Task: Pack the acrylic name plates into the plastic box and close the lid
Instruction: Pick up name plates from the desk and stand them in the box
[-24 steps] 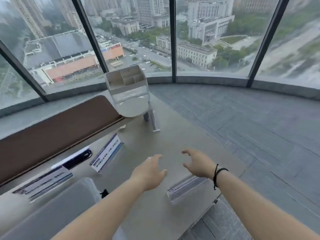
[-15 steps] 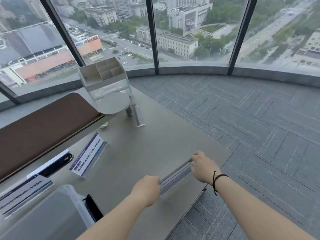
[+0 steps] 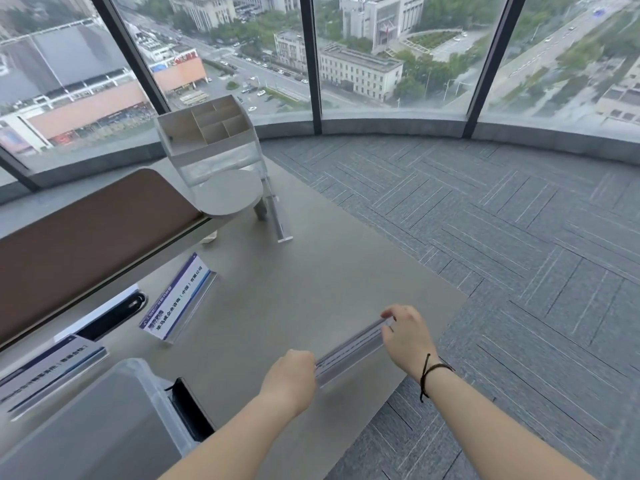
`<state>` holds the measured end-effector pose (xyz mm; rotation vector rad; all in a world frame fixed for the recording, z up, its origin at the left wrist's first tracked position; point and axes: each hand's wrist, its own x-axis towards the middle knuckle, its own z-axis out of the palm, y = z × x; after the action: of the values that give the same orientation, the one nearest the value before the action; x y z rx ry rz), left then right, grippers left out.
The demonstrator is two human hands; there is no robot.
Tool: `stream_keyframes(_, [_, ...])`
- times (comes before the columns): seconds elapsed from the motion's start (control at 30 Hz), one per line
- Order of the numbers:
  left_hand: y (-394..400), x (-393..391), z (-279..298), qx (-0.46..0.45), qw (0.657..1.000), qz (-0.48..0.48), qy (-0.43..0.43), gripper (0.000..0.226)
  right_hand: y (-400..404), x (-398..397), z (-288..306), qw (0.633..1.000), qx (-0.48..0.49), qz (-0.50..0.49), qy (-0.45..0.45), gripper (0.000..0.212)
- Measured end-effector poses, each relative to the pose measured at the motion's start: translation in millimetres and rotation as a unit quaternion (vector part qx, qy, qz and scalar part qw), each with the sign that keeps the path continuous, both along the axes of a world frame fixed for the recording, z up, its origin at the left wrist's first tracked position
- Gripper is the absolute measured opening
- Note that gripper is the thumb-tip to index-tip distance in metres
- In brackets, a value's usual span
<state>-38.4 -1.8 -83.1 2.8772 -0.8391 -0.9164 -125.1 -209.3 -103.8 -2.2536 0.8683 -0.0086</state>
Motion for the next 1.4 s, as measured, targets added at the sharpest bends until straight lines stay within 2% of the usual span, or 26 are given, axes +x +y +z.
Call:
stream_keyframes(0.2, [-4, -1, 1, -0.035, 0.998, 0.041, 0.035, 0.033, -1, 3, 1, 0.998, 0.030, -0.051, -0.005, 0.023])
stream_keyframes(0.3, [-2, -2, -2, -0.038, 0.997, 0.047, 0.038, 0.028, 2, 5, 2, 0.998, 0.033, -0.057, -0.003, 0.024])
stream_keyframes(0.53, [11, 1, -9, -0.042, 0.996, 0.072, 0.041, 0.039, 18, 9, -1, 0.998, 0.036, -0.054, 0.010, 0.023])
stream_keyframes(0.73, [31, 9, 9, -0.121, 0.988, 0.092, 0.035, 0.040, 23, 14, 11, 0.999, 0.046, -0.013, 0.015, 0.016])
stream_keyframes(0.93, [77, 27, 58, -0.190, 0.974, 0.122, 0.000, 0.042, 44, 44, 69, 0.996, 0.022, 0.082, -0.015, 0.005])
stream_keyframes(1.03, [104, 29, 98, -0.213, 0.968, 0.133, -0.027, 0.046, 61, 61, 105, 0.989, 0.007, 0.146, -0.026, 0.002])
stream_keyframes(1.13, [143, 23, 141, -0.219, 0.962, 0.152, -0.059, 0.040, 83, 76, 140, 0.975, -0.008, 0.216, -0.058, 0.004])
stream_keyframes(1.27, [204, 18, 184, -0.226, 0.953, 0.177, -0.097, 0.042, 138, 92, 178, 0.937, -0.039, 0.324, -0.124, 0.006])
stream_keyframes(1.4, [259, 20, 203, -0.185, 0.955, 0.216, -0.089, 0.031, 216, 104, 201, 0.882, -0.074, 0.443, -0.140, 0.011])
